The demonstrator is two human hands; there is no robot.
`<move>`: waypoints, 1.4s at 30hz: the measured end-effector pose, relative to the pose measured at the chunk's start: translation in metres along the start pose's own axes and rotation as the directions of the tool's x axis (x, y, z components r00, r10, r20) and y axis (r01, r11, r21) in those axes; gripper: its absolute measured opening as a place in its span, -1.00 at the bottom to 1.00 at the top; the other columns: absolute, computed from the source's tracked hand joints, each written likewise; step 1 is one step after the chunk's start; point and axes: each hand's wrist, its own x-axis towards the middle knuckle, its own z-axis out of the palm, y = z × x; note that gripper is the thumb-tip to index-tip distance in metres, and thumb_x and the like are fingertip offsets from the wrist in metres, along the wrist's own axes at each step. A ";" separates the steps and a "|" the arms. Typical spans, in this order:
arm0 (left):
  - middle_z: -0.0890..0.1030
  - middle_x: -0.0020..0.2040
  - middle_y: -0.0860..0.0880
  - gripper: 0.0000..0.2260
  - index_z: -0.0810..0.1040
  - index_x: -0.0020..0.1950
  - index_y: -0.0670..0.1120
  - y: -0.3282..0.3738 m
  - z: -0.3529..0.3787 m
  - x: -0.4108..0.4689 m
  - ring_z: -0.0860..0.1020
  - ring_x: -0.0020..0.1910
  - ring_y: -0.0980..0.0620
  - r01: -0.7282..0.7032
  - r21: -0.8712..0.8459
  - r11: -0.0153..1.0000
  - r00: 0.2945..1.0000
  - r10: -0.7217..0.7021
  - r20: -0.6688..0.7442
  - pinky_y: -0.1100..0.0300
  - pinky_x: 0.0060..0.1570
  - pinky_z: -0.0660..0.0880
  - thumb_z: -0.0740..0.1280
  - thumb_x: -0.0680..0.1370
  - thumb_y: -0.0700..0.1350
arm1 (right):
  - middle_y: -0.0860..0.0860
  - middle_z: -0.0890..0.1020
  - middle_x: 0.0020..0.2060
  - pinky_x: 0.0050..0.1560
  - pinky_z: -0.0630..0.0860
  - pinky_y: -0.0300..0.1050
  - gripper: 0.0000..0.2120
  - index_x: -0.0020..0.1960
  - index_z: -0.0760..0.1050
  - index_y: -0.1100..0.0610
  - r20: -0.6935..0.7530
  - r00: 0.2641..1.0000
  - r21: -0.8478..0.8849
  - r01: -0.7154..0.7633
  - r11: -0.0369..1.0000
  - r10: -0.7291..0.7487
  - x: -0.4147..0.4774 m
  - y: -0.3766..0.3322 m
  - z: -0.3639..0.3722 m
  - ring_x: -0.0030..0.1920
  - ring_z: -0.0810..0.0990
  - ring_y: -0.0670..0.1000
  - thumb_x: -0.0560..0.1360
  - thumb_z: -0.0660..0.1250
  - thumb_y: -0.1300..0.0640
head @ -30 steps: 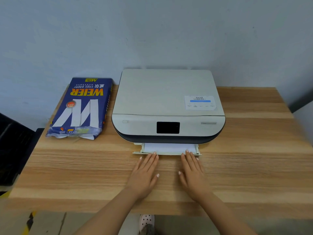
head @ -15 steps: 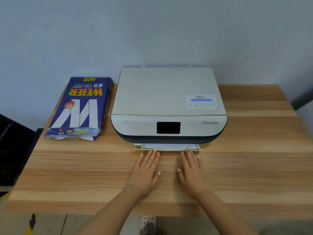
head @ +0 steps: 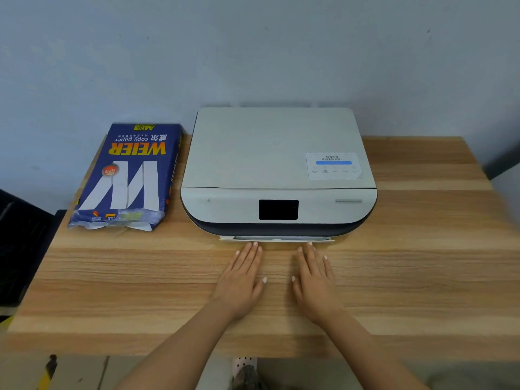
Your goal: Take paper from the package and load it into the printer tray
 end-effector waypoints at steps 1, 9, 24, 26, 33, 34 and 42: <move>-0.22 0.52 0.01 -0.39 -0.20 0.52 -0.09 -0.001 -0.001 0.003 -0.27 0.50 0.06 -0.001 0.001 1.000 1.000 0.001 -0.008 0.16 0.42 -0.33 -0.19 0.55 0.18 | 0.12 -0.18 0.53 0.45 -0.35 -0.03 -0.41 0.53 -0.19 0.15 0.000 1.000 0.013 -0.008 1.000 0.008 0.003 -0.001 -0.001 0.51 -0.28 0.02 0.60 -0.04 0.00; -0.15 0.55 0.00 -0.39 -0.18 0.52 -0.08 -0.009 -0.002 0.007 -0.26 0.50 0.04 -0.029 -0.006 1.000 1.000 0.029 0.001 0.13 0.43 -0.27 -0.20 0.54 0.18 | 0.12 0.01 0.54 0.44 -0.29 -0.12 -0.47 0.52 -0.04 0.19 -0.023 1.000 0.066 0.009 0.998 -0.007 0.005 -0.009 -0.002 0.53 -0.09 0.01 0.60 -0.09 0.03; -0.17 0.55 0.04 -0.39 -0.23 0.52 -0.04 -0.015 -0.008 0.012 -0.27 0.49 0.11 -0.038 -0.019 0.999 0.999 0.039 0.033 0.16 0.45 -0.27 -0.27 0.52 0.18 | 0.17 0.11 0.52 0.51 -0.18 0.01 -0.47 0.51 -0.04 0.27 0.068 0.992 0.095 -0.109 0.989 0.103 0.036 -0.012 -0.009 0.52 0.01 0.04 0.60 -0.02 0.11; -0.16 0.55 0.03 -0.39 -0.22 0.53 -0.05 -0.015 -0.009 0.012 -0.27 0.49 0.11 -0.034 -0.015 0.999 0.999 0.035 0.033 0.16 0.45 -0.27 -0.26 0.52 0.18 | 0.16 0.10 0.52 0.50 -0.18 0.00 -0.46 0.51 -0.05 0.26 0.081 0.992 0.089 -0.105 0.990 0.098 0.036 -0.011 -0.011 0.52 0.01 0.04 0.60 -0.01 0.10; -0.03 0.56 0.00 -0.40 -0.10 0.53 -0.06 -0.010 -0.022 0.005 -0.15 0.51 0.13 -0.016 -0.119 0.993 0.999 0.020 0.030 0.18 0.46 -0.22 -0.18 0.56 0.20 | 0.11 0.09 0.53 0.50 -0.12 -0.03 -0.44 0.52 -0.06 0.19 0.078 0.996 0.118 -0.051 0.992 0.042 0.023 -0.012 -0.029 0.52 0.03 0.04 0.60 0.03 0.08; 0.03 0.56 0.00 -0.43 -0.04 0.53 -0.06 -0.008 -0.028 0.004 -0.09 0.51 0.12 -0.009 -0.163 0.987 1.000 0.012 0.018 0.18 0.46 -0.18 -0.10 0.59 0.17 | 0.10 0.09 0.53 0.50 -0.08 -0.03 -0.44 0.52 -0.05 0.17 0.070 0.997 0.129 -0.039 0.991 0.031 0.020 -0.013 -0.033 0.51 0.06 0.05 0.60 0.05 0.07; 0.48 0.30 0.07 -0.63 0.39 0.35 0.01 0.017 -0.092 -0.010 0.43 0.27 0.09 0.109 -0.660 0.743 0.980 -0.193 -0.056 0.17 0.24 0.37 0.12 0.60 0.12 | 0.10 0.19 0.47 0.40 0.23 0.01 -0.47 0.50 0.09 0.10 0.010 0.999 0.144 0.034 0.989 -0.035 0.000 -0.017 -0.084 0.40 0.26 0.16 0.57 0.12 0.06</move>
